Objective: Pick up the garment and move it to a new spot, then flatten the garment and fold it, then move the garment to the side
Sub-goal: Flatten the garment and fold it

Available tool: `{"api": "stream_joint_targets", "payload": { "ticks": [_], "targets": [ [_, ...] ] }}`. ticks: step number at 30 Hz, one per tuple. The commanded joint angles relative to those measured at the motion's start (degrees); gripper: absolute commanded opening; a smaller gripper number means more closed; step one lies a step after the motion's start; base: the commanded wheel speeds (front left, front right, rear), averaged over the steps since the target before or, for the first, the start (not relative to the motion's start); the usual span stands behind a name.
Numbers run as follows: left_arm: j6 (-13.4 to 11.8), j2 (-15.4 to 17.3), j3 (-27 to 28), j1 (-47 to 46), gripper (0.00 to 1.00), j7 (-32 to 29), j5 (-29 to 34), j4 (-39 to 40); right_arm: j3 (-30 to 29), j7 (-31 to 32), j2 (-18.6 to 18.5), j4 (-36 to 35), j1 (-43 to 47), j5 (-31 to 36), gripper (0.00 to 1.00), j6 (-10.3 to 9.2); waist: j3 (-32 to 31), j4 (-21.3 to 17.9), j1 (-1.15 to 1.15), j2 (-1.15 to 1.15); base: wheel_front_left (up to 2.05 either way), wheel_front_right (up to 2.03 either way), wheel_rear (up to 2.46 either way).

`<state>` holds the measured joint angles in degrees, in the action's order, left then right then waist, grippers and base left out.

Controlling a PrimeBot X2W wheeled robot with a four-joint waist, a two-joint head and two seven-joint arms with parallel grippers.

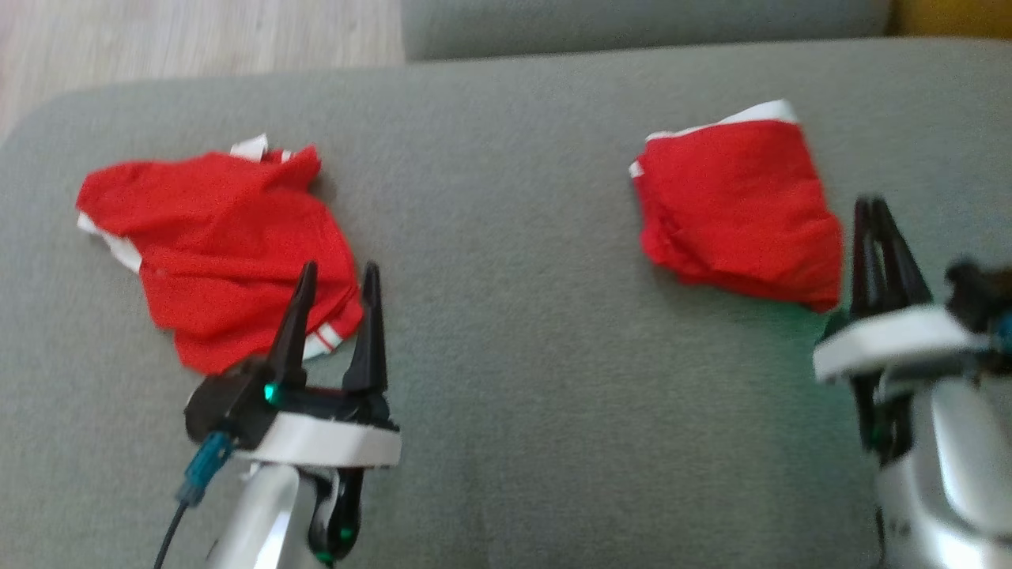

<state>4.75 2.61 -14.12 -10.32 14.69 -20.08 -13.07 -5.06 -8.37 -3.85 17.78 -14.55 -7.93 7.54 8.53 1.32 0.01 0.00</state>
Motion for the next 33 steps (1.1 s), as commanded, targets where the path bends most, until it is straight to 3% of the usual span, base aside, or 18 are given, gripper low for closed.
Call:
{"api": "stream_joint_targets", "payload": {
  "ticks": [1,7,14,23,33],
  "targets": [
    [0.3,0.3,0.8,-3.3,1.00,0.3,0.3,2.1,0.6,1.6,-1.0,0.4,-6.1,1.6,0.00,-0.05,4.1,3.0,-0.01,0.00,0.00,0.00,0.00],
    [0.5,0.3,-2.4,-6.8,1.00,0.3,0.2,1.9,-3.9,5.8,-2.9,11.2,-18.6,6.2,0.00,-0.05,9.4,6.6,-0.01,0.00,0.00,0.00,0.00],
    [0.5,0.3,-4.6,-9.6,1.00,0.3,-0.5,2.0,-7.0,6.6,-4.8,23.7,-28.9,11.0,0.00,-0.05,12.7,9.7,-0.01,0.00,0.00,0.00,0.00],
    [0.0,0.3,-5.5,-10.2,1.00,0.3,-0.8,1.4,-9.5,5.6,-6.0,38.9,-35.0,15.1,0.00,-0.05,12.8,11.0,-0.01,0.00,0.00,0.00,0.00],
    [-0.2,0.3,-4.0,-8.7,1.00,0.3,-0.2,0.8,1.6,-4.0,-0.1,45.7,-34.1,11.7,0.00,-0.05,8.5,9.0,-0.01,0.00,0.00,0.00,0.00]
  ]
}}
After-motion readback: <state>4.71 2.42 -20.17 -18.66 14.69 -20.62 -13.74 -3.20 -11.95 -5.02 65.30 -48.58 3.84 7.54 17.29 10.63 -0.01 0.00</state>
